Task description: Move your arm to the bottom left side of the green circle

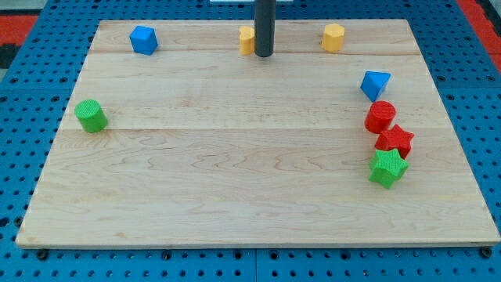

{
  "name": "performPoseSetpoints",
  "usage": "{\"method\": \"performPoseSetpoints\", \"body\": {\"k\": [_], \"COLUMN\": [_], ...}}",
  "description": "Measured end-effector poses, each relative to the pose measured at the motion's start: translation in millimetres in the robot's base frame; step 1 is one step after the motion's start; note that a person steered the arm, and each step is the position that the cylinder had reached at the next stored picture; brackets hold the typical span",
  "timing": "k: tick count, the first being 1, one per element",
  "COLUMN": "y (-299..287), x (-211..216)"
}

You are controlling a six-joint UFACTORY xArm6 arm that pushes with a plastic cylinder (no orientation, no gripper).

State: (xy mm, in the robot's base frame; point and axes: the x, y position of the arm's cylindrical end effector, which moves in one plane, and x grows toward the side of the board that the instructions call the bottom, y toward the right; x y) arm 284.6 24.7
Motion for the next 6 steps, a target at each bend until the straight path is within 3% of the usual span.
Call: {"method": "performPoseSetpoints", "body": {"k": [2, 3, 5, 6], "y": [5, 5, -25, -100], "x": [2, 33, 125, 206]}}
